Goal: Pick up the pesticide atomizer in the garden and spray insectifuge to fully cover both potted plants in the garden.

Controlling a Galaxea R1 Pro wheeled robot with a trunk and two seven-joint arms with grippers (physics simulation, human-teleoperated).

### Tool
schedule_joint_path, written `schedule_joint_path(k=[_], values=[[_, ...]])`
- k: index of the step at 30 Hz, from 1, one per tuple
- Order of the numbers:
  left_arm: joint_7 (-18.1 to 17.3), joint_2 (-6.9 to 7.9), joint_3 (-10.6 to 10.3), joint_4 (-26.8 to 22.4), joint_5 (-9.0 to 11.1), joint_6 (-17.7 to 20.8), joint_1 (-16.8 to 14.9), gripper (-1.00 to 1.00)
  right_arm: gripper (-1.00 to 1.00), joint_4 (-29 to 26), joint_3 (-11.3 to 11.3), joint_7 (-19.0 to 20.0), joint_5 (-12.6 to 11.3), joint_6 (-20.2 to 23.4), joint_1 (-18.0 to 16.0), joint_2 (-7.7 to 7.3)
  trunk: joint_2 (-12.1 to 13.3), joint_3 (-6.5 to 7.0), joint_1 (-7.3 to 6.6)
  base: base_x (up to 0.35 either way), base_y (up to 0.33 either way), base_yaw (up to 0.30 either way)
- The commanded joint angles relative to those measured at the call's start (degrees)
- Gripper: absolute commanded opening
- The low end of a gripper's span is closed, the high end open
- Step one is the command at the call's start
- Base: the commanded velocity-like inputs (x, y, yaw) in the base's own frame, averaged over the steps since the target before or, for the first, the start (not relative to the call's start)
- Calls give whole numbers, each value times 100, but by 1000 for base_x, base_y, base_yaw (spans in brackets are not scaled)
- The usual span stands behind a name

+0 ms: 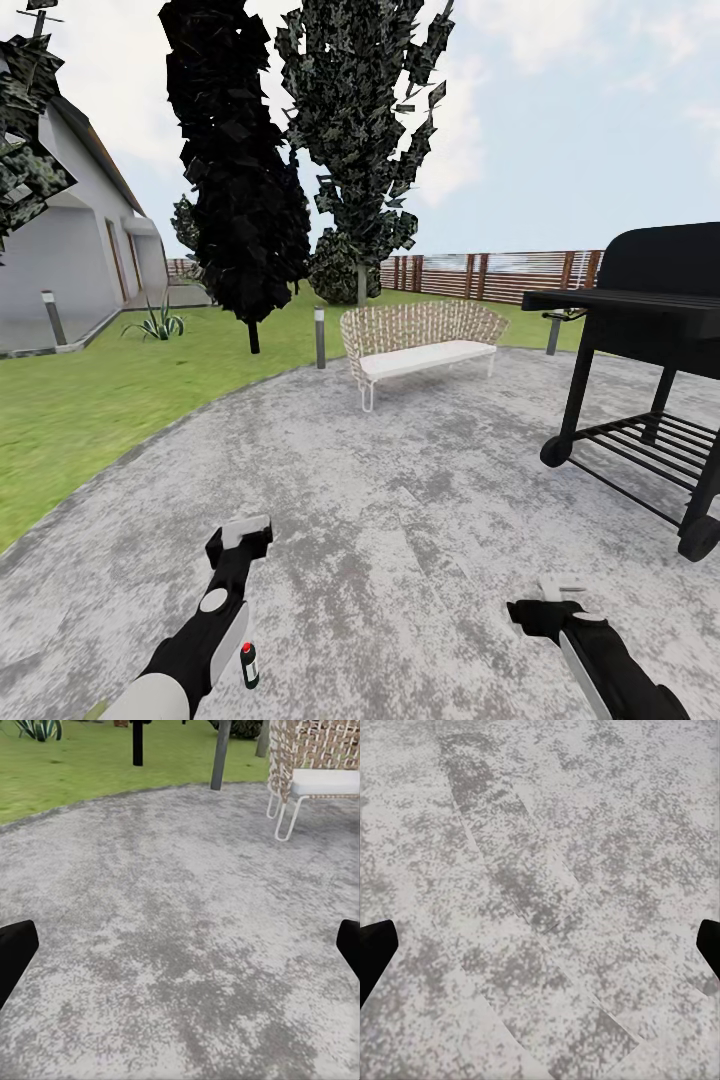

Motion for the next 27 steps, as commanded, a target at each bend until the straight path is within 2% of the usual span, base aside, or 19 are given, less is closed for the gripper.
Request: schedule_joint_path(k=[1, 4, 14, 18, 27], values=[[-2, 1, 1, 2, 49, -23, -4, 100, 100, -8, -6, 7, -35, 27, -2, 0, -3, -6, -1, 0, 0, 0], [-2, 15, 5, 1, 49, -23, -4, 100, 100, -8, -6, 7, -35, 27, -2, 0, -43, -29, 21, 0, 0, 0], [-2, 15, 6, 1, 49, -24, -4, 100, 100, -9, -9, 7, -36, 27, -2, -1, -444, -284, 241, 0, 0, 0], [-2, 9, 6, 1, 49, -23, -4, 100, 100, -9, -7, 7, -35, 27, -2, 0, -444, -300, 241, 0, 0, 0], [-2, 14, 6, 1, 49, -28, -4, 100, 100, -9, -6, 7, -36, 27, -2, 0, -805, -497, 438, 0, 0, 0]])
